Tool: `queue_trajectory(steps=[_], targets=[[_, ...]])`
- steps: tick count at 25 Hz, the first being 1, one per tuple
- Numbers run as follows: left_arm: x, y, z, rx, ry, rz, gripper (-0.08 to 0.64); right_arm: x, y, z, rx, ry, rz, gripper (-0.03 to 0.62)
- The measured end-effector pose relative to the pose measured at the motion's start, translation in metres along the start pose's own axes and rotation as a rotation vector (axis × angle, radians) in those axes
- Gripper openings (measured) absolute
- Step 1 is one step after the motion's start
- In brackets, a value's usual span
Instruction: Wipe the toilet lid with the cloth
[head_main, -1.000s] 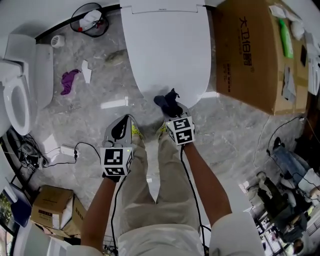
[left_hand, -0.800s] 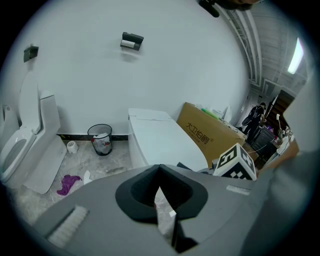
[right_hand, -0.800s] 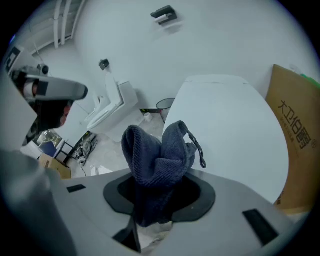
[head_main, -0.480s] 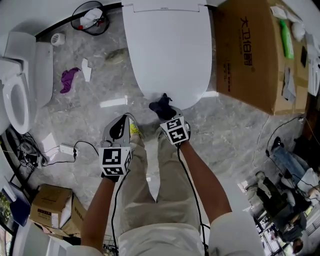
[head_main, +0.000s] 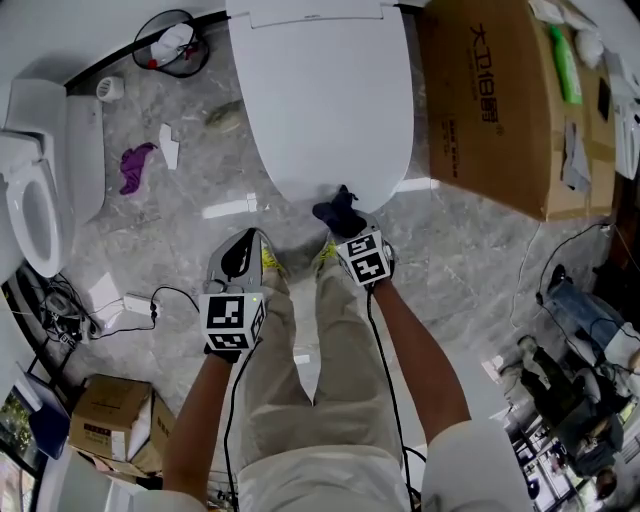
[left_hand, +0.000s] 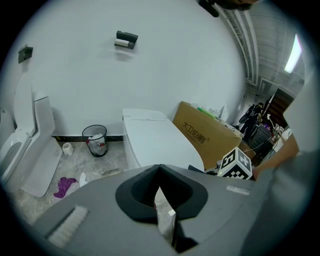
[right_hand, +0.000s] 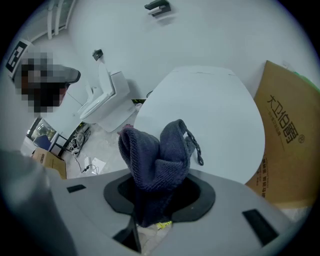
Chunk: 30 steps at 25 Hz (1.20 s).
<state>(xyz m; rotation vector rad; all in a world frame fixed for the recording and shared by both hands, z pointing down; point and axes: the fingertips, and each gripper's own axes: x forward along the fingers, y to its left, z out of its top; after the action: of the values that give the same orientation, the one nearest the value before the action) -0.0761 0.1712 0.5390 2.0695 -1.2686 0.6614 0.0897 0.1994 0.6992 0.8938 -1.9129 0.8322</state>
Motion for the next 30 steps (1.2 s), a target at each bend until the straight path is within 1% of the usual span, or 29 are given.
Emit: queue_trajectory(steps=[3, 8, 10, 11, 14, 16, 18, 19, 22, 24, 27, 30], targets=[[0.002, -0.005, 0.004, 0.001, -0.002, -0.003, 0.002, -0.007, -0.018, -0.010, 0.012, 0.010, -0.029, 0.141], [0.001, -0.017, 0.014, 0.007, 0.003, -0.011, 0.002, -0.024, -0.056, -0.036, 0.090, 0.107, -0.099, 0.141], [-0.005, -0.023, 0.025, 0.020, -0.001, -0.019, 0.002, -0.034, -0.072, -0.049, 0.148, 0.148, -0.127, 0.141], [-0.008, -0.026, 0.032, 0.032, -0.004, -0.024, 0.002, -0.042, -0.078, -0.051, 0.188, 0.150, -0.129, 0.138], [-0.019, -0.041, 0.055, 0.086, -0.007, -0.048, 0.002, -0.078, -0.089, -0.045, 0.309, 0.091, -0.116, 0.137], [-0.032, -0.051, 0.072, 0.122, -0.008, -0.063, 0.002, -0.112, -0.086, -0.030, 0.362, 0.032, -0.113, 0.137], [-0.050, -0.058, 0.094, 0.145, -0.021, -0.073, 0.002, -0.147, -0.076, -0.006, 0.379, -0.032, -0.108, 0.137], [-0.058, -0.061, 0.107, 0.156, -0.033, -0.077, 0.002, -0.165, -0.070, 0.009, 0.371, -0.066, -0.103, 0.138], [-0.073, -0.069, 0.141, 0.182, -0.072, -0.075, 0.002, -0.216, -0.056, 0.057, 0.312, -0.161, -0.091, 0.138], [-0.084, -0.072, 0.159, 0.184, -0.091, -0.064, 0.002, -0.247, -0.046, 0.085, 0.281, -0.217, -0.097, 0.138], [-0.105, -0.085, 0.179, 0.175, -0.122, -0.071, 0.002, -0.294, -0.032, 0.114, 0.244, -0.293, -0.118, 0.138], [-0.122, -0.098, 0.205, 0.187, -0.169, -0.094, 0.002, -0.333, -0.017, 0.139, 0.226, -0.360, -0.141, 0.138]])
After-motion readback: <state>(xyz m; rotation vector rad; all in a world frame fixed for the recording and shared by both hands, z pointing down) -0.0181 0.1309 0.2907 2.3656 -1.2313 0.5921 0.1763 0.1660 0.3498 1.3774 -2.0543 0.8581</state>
